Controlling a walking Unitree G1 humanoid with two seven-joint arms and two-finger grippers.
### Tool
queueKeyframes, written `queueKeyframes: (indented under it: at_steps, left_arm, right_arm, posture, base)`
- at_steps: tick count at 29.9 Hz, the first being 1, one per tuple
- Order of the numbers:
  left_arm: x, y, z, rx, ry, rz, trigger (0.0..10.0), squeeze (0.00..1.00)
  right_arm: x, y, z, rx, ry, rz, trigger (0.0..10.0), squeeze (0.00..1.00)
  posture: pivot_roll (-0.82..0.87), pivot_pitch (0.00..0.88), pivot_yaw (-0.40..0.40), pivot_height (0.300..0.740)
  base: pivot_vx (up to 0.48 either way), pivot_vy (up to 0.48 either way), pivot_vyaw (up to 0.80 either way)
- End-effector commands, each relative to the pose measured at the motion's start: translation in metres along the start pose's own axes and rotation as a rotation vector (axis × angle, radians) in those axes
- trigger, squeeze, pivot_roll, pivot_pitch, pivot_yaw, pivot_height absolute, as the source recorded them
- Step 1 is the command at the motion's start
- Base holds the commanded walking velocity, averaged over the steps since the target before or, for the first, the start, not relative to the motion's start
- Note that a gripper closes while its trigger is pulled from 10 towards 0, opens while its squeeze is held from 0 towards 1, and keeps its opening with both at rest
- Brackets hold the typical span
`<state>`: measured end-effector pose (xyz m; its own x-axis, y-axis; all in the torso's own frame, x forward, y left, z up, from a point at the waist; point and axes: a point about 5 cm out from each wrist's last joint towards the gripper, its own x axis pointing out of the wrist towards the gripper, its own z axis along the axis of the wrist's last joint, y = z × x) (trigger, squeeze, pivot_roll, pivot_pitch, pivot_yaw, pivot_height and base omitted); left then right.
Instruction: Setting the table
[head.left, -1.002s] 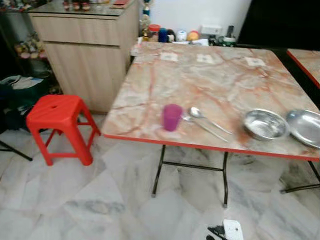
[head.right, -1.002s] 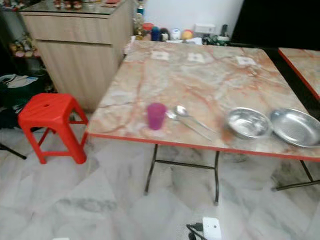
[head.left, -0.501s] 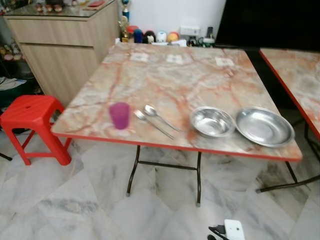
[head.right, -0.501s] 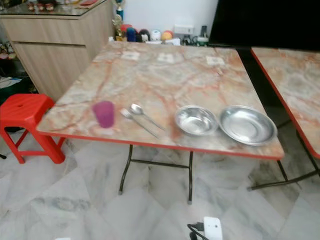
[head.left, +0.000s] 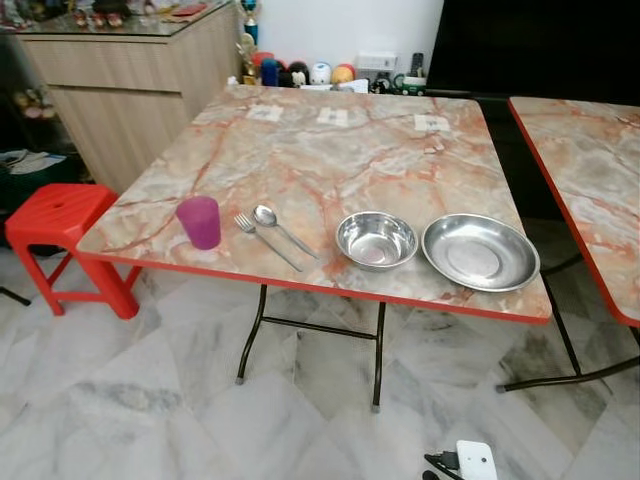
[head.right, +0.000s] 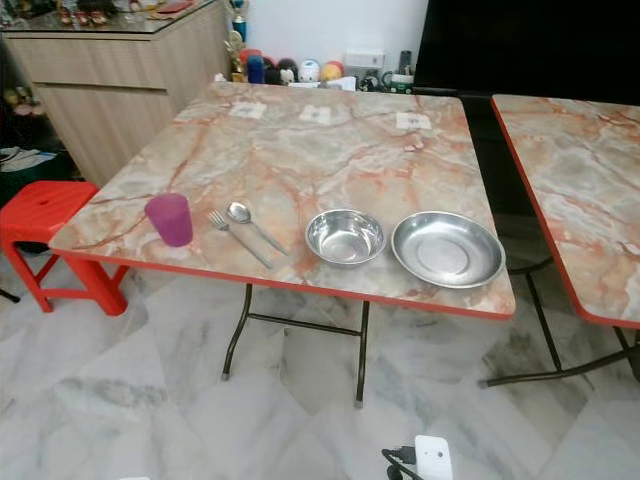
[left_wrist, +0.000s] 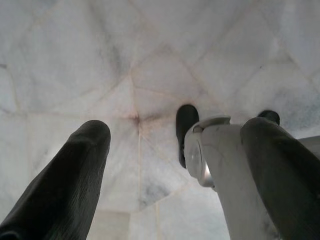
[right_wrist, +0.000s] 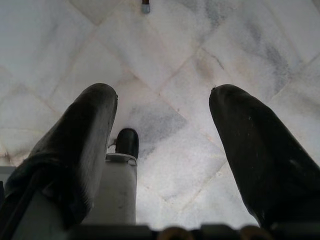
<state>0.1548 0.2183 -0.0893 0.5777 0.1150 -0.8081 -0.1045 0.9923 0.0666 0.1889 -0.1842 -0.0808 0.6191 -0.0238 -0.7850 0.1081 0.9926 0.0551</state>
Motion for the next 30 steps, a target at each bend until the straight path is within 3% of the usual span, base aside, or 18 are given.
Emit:
queueKeyframes:
  at_steps: [1,21,30]
  left_arm:
    - [0.0023,0.0031,0.0057,-0.076,0.025,-0.001,10.0,0.00]
    - [0.0023,0.0031,0.0057,-0.076,0.025,-0.001,10.0,0.00]
    - [0.0025,0.0012,0.0073,-0.115,0.009,-0.013,10.0,0.00]
  right_arm:
    - [0.0069,-0.0030,0.0372,0.110,-0.033,-0.018,10.0,0.00]
    - [0.0069,-0.0030,0.0372,0.110,-0.033,-0.018,10.0,0.00]
    - [0.0069,-0.0027,0.0393,0.135,-0.048,0.002,10.0,0.00]
  posture:
    - [0.08,0.074,-0.061,0.740]
    - [0.08,0.074,-0.061,0.740]
    - [0.08,0.073,-0.069,0.740]
  base:
    - [0.000,0.000,0.00]
    - [0.000,0.000,0.00]
    - [0.000,0.000,0.00]
